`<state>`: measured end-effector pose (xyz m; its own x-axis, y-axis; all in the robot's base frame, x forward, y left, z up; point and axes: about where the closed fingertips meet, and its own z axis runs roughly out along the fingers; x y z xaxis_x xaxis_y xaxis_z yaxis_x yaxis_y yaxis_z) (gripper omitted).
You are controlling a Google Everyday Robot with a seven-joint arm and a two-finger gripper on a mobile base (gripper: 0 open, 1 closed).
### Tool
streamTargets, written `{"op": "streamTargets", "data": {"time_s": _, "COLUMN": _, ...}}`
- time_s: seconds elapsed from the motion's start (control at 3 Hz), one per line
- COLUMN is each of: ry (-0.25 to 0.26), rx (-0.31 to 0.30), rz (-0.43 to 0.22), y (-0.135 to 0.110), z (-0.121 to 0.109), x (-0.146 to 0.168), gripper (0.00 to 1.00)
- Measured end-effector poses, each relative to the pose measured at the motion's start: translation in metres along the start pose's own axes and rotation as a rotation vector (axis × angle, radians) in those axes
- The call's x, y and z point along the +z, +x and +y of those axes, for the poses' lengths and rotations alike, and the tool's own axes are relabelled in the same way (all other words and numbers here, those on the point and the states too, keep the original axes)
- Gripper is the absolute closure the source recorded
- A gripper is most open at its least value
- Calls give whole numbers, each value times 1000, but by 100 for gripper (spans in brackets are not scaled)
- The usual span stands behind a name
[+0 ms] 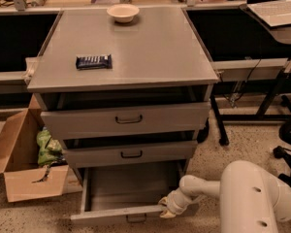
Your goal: Open bottom drawer
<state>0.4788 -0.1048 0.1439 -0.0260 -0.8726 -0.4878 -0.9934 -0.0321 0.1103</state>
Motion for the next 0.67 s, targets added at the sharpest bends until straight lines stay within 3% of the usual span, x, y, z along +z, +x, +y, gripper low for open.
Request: {"op": "streamTargets", "data": {"time_s": 0.67, "ry": 0, "rx": 0, "rz": 0, "y": 0, "z": 0, "x": 0, "gripper": 59}}
